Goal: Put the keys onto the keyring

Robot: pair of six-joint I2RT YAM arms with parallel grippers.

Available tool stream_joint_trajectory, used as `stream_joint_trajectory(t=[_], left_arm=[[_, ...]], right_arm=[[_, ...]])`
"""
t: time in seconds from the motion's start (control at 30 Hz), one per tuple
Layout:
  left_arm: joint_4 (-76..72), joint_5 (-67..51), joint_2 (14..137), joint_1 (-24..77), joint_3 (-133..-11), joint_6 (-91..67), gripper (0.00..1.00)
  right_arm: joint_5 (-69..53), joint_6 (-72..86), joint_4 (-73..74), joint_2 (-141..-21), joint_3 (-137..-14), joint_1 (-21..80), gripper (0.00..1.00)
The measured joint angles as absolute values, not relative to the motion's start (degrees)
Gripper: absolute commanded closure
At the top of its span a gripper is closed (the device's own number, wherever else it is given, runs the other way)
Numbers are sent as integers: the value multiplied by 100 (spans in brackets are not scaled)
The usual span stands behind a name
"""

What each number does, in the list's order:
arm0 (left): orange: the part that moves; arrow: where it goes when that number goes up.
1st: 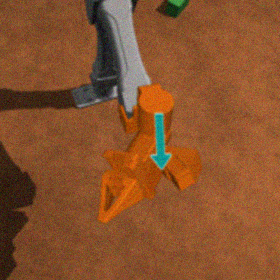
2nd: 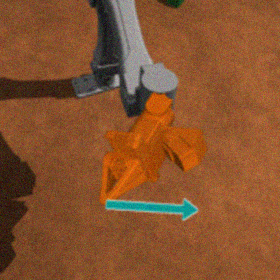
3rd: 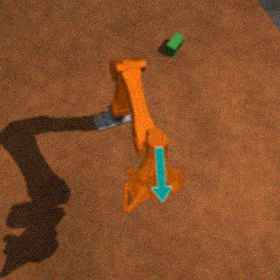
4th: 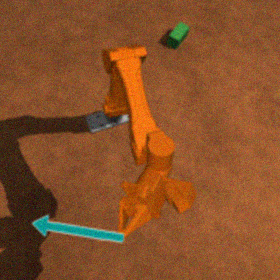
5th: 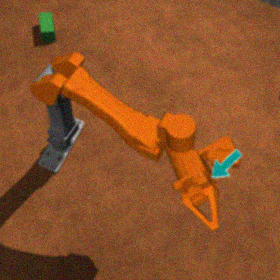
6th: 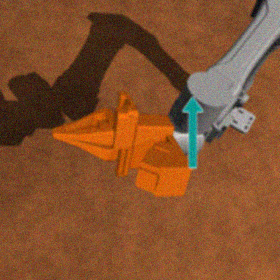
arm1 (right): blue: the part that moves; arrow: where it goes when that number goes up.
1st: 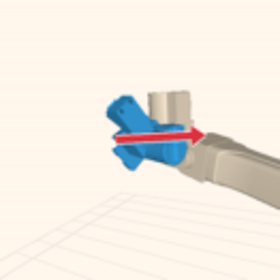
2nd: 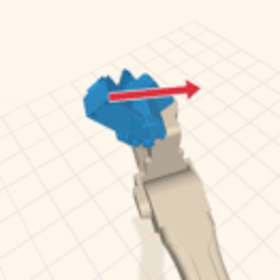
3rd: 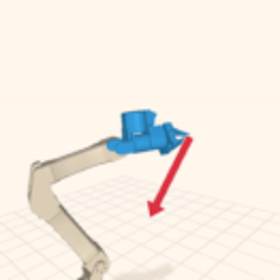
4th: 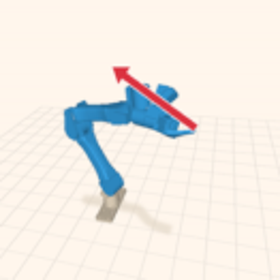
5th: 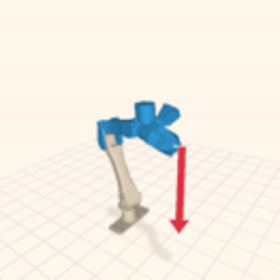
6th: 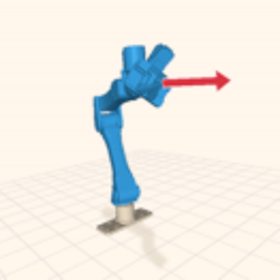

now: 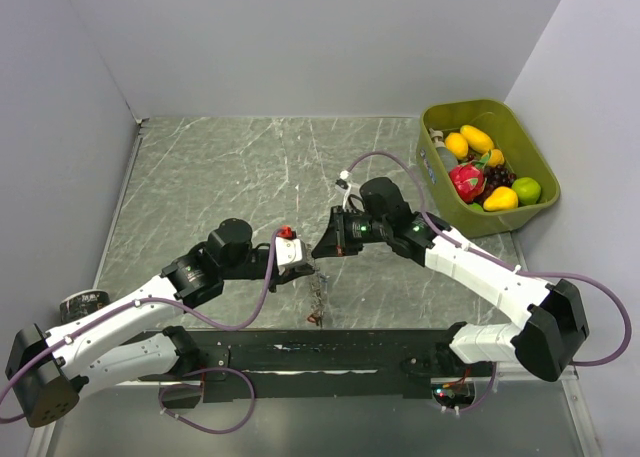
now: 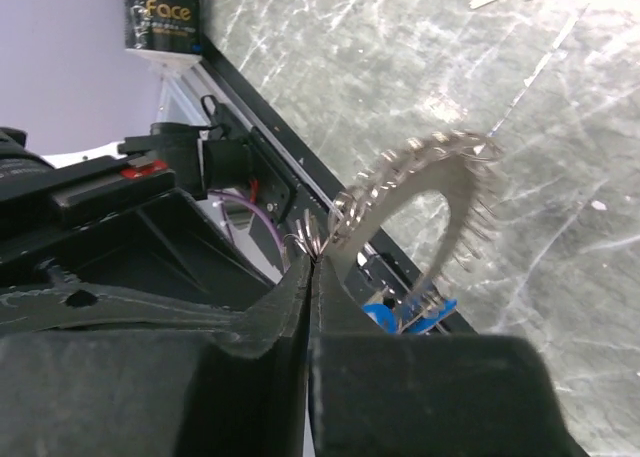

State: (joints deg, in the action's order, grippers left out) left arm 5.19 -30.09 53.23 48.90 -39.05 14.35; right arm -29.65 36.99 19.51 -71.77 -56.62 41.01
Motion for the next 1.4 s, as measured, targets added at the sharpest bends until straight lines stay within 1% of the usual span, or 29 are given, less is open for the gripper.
stream_joint_trajectory(t=[0.23,0.43,0.5,0.53,0.57,0.63,0.67,0.73,0.77,0.83,0.87,0.93,0.97,1.1,1.23,1.4], left_arm=[[495,-2989,5321,4895,-3905,1435,99],[445,-2963,5319,4910,-3903,1435,99],[416,-2954,5319,4917,-3903,1433,96],[401,-2945,5319,4923,-3905,1433,94],[388,-2932,5315,4923,-3905,1435,90],[351,-2899,5301,4932,-3905,1431,84],[340,-2873,5297,4934,-3905,1428,75],[325,-2816,5280,4934,-3905,1426,68],[322,-2781,5269,4934,-3905,1420,61],[325,-2707,5229,4934,-3905,1391,52],[327,-2665,5201,4934,-3903,1382,45],[296,-2569,5127,4936,-3900,1345,39],[211,-2502,5050,4936,-3883,1267,34],[-200,-2338,4678,4936,-3743,915,27],[-703,-2458,4451,4816,-3629,395,26],[-1409,-3212,4488,4248,-3498,-569,25]], right_arm=[[-2919,3680,1852,-7052,-5642,4128,100],[-2805,3656,1592,-6676,-5393,4125,100],[-2773,3636,1481,-6549,-5295,4125,100],[-2755,3634,1417,-6484,-5245,4125,100],[-2742,3618,1358,-6416,-5194,4128,100],[-2722,3607,1232,-6289,-5094,4128,100],[-2714,3597,1164,-6228,-5039,4125,100],[-2696,3570,1057,-6139,-4947,4125,100],[-2698,3553,1000,-6095,-4904,4125,100],[-2694,3546,910,-6047,-4847,4125,100],[-2692,3535,867,-6016,-4823,4125,100],[-2694,3518,751,-5959,-4775,4125,100],[-2698,3505,696,-5916,-4742,4125,100],[-2703,3459,589,-5736,-4630,4125,100],[-2685,3395,399,-5531,-4493,4125,100],[-2528,3336,239,-5212,-4342,4125,100]])
